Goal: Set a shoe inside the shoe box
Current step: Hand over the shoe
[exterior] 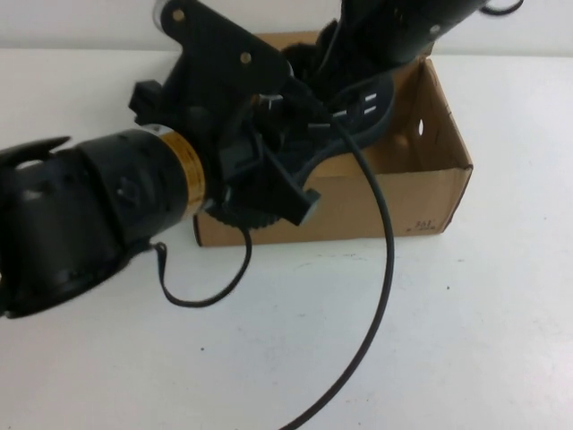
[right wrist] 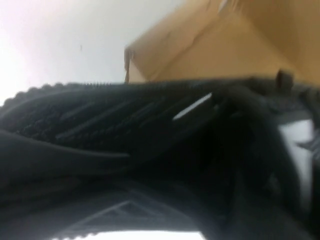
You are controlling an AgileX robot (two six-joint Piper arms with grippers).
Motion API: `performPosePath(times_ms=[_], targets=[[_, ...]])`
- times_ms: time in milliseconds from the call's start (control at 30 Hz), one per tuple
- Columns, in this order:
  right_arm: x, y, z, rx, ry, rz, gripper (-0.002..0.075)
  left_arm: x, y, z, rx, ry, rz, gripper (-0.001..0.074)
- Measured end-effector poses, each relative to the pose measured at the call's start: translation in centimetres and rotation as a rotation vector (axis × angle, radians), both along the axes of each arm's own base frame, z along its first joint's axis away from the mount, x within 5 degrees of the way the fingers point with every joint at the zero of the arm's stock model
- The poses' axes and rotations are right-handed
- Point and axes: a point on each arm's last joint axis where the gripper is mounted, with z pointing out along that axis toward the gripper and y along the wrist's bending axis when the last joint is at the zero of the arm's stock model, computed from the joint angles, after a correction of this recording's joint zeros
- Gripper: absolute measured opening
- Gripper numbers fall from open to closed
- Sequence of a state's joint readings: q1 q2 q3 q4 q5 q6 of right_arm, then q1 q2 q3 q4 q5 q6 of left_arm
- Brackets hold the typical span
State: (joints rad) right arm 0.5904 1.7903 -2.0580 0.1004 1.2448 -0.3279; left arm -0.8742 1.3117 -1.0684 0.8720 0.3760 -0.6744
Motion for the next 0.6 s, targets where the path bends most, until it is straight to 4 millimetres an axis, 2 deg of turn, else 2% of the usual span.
performPosePath(times_ms=[167,233,400,600], targets=[[-2.0,-1.4,3.6,0.043,-0.155,0.044,0.0483,-0.8,1.0,1.6,0.013,-0.074,-0.030,0.0021],[-3.1,-2.1,4.9,0.022,-0.222,0.096,0.0555,-1.0,1.2,1.8,0.027,-0.087,-0.037,0.0021],[-5.2,-3.6,6.6,-0.069,-0.317,0.231,0.0569,-1.4,1.2,1.7,0.102,-0.097,-0.089,0.0021],[-7.1,-4.8,7.9,-0.125,-0.408,0.322,0.0480,-1.6,1.1,1.3,0.162,-0.086,-0.137,0.0021]])
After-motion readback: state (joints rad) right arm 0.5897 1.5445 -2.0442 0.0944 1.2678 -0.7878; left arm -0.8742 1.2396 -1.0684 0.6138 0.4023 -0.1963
